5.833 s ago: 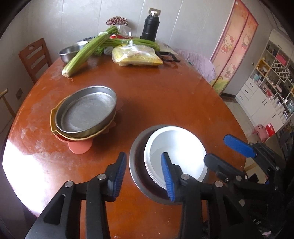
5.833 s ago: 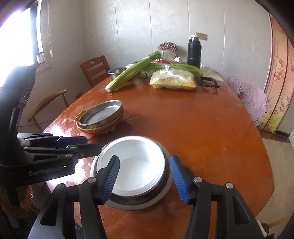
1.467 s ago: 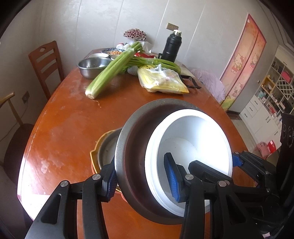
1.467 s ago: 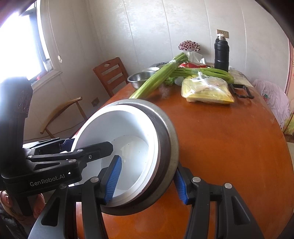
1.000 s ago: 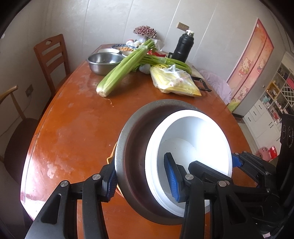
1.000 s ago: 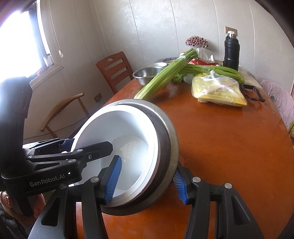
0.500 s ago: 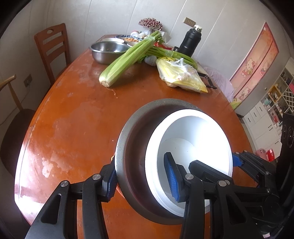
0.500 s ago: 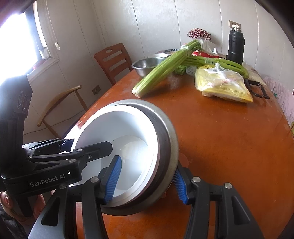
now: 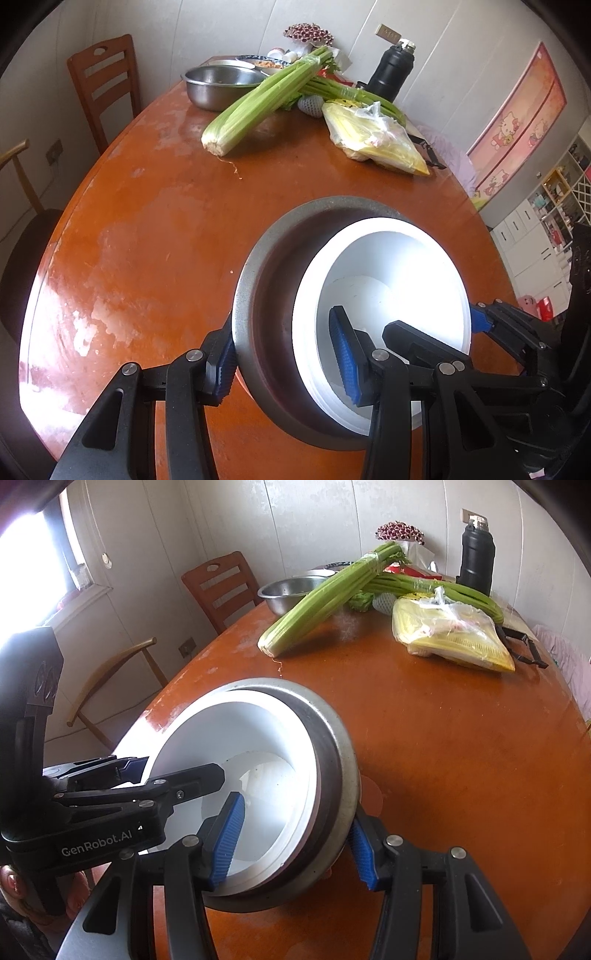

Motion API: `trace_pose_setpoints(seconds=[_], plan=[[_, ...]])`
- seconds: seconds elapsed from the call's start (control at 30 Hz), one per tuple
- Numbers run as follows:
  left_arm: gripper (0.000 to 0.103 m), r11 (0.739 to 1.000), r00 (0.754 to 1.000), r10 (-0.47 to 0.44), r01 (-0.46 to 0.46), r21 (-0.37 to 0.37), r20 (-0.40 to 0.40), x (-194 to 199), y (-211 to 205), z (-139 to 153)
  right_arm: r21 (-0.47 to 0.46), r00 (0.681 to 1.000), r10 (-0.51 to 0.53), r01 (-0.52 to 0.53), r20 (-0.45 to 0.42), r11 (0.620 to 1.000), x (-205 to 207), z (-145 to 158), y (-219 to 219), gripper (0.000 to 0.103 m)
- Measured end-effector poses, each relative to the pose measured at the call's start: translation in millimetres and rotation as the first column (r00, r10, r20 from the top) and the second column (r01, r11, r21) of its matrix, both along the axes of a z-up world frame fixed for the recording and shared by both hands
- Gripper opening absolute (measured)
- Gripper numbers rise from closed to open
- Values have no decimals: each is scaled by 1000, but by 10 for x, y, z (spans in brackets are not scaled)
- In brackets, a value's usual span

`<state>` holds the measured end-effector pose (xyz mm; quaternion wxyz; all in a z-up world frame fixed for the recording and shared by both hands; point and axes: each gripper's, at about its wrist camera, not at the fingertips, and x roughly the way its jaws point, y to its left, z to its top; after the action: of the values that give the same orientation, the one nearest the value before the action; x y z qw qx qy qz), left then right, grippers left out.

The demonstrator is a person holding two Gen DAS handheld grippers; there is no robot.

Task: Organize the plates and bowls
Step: 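Carry the steel bowl stack with the left tool over the silver pan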

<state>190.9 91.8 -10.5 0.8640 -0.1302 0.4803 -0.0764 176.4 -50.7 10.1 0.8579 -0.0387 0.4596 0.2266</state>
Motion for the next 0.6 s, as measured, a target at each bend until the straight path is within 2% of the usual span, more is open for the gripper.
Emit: trace_pose_setpoints(seconds=[0.6], plan=[[48,999,1000,4,-5,44,20,20,11,-35,-44,1000,-5,6,30,999,20,-41,54,52]])
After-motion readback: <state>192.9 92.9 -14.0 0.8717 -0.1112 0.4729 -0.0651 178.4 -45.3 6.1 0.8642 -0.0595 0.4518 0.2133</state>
